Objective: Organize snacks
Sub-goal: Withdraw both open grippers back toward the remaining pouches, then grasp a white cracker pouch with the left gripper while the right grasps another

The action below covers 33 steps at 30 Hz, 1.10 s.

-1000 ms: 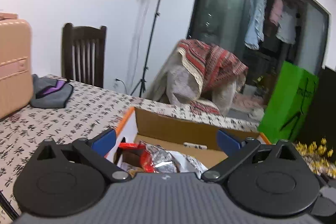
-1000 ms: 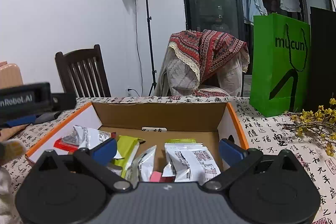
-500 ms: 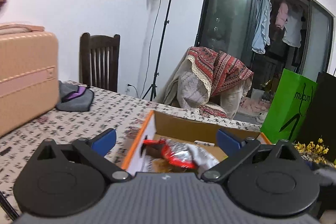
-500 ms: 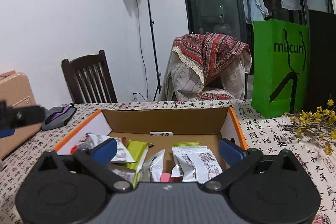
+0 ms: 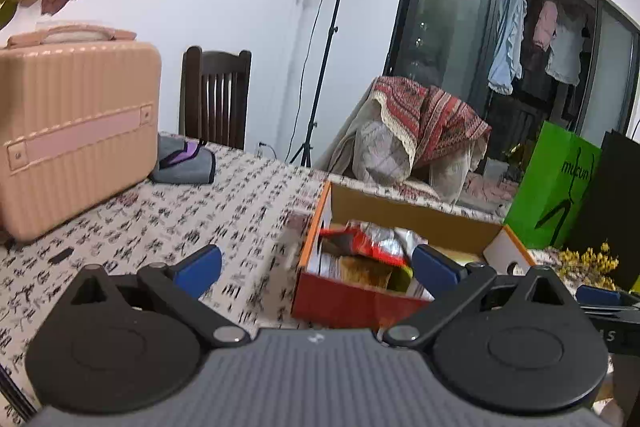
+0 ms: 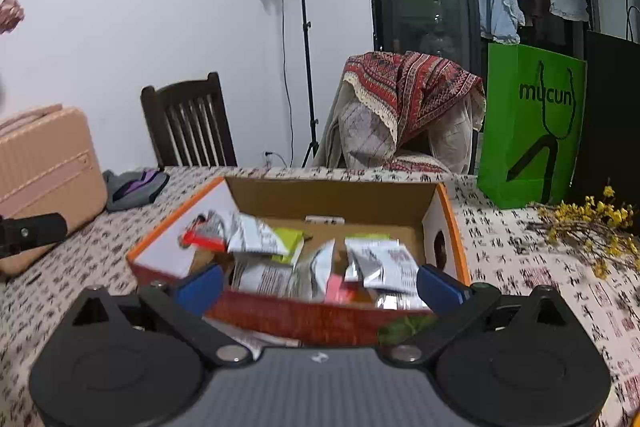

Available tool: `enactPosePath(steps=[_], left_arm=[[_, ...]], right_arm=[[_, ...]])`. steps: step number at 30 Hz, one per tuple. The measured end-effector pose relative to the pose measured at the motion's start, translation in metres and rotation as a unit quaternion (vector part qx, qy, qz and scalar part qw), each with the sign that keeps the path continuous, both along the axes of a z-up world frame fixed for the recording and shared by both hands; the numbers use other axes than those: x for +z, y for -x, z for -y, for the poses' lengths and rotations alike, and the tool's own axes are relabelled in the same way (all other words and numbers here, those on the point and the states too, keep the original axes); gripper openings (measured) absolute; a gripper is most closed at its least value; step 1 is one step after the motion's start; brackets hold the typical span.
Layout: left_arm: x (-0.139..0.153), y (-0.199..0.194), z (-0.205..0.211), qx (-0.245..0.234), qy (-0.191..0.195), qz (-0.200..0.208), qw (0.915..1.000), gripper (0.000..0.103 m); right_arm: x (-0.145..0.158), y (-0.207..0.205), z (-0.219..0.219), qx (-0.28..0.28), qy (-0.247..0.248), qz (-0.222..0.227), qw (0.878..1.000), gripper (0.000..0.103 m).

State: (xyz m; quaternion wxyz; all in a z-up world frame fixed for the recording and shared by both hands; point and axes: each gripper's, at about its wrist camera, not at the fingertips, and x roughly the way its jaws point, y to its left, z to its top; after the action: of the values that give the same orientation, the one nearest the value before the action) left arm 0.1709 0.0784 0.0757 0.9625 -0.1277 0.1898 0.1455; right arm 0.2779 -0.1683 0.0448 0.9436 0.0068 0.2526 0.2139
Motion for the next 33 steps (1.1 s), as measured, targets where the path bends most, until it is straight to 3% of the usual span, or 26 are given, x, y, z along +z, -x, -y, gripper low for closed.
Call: enactPosePath(steps=[10, 16, 25, 30, 33], left_arm=[[-0.036, 0.004, 0.001, -0.013, -0.026, -0.068, 0.9973, 0.103], [-0.058, -0.008, 0.003, -0.032, -0.047, -0.132, 0.9896, 0.103], [-0.088, -0.033, 0.030, -0.080, -0.085, -0.193, 0.9742, 0.103], [-0.102, -0.049, 0.030, -0.095, -0.057, -0.211, 0.9712, 0.103], [-0.108, -0.049, 0.029, -0.096, -0.052, -0.197, 0.9743, 0.103]], right_arm=[[-0.026, 0.031, 0.029, -0.018, 0.047, -0.033, 0.998, 0.103], [-0.049, 0.039, 0.048, -0.028, 0.048, -0.058, 0.997, 0.103], [-0.074, 0.036, 0.075, -0.065, -0.022, -0.064, 0.996, 0.103], [-0.077, 0.035, 0.092, -0.092, -0.058, -0.073, 0.991, 0.103], [-0.077, 0.035, 0.091, -0.087, -0.061, -0.072, 0.992, 0.103]])
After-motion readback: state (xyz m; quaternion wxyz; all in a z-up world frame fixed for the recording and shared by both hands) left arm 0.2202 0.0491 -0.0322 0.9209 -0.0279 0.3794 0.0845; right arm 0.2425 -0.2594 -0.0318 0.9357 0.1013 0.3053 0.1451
